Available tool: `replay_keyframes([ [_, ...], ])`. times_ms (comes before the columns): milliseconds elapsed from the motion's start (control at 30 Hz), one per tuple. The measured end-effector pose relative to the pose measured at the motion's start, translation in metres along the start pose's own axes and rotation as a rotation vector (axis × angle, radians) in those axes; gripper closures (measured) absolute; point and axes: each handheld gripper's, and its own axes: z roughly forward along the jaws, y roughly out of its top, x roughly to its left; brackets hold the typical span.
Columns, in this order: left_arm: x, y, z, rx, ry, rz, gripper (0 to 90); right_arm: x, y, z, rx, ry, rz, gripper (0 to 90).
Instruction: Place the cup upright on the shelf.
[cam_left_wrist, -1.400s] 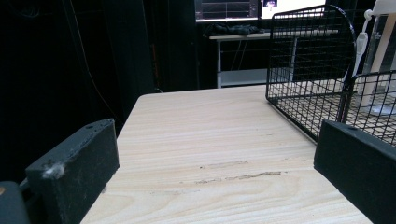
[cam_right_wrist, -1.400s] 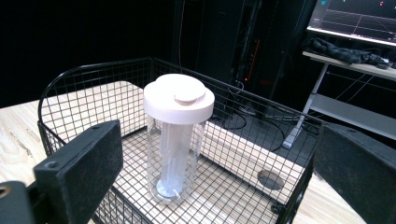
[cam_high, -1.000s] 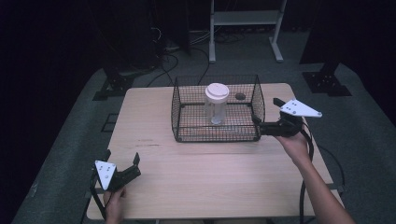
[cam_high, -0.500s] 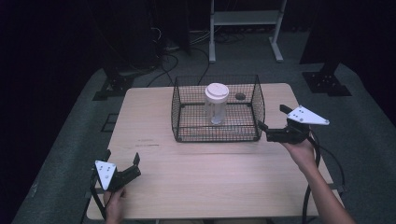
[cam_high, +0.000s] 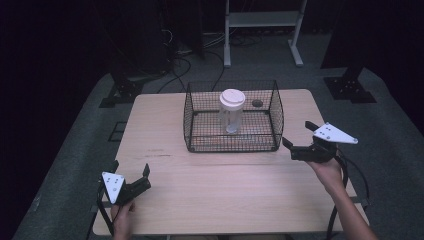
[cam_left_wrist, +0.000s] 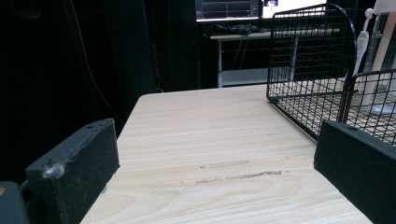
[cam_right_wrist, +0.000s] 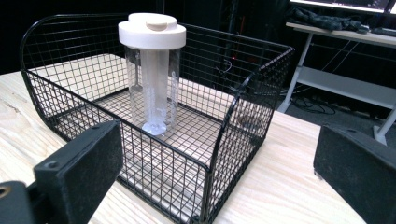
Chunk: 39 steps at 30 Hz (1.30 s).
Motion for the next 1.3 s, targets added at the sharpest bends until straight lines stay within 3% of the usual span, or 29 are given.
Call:
replay_keyframes([
  [1300, 0.000, 0.000, -0.001, -0.003, 0.002, 0.003, 0.0, -0.002, -0.066, -0.029, 0.048, -0.035, 0.072, 0.8],
])
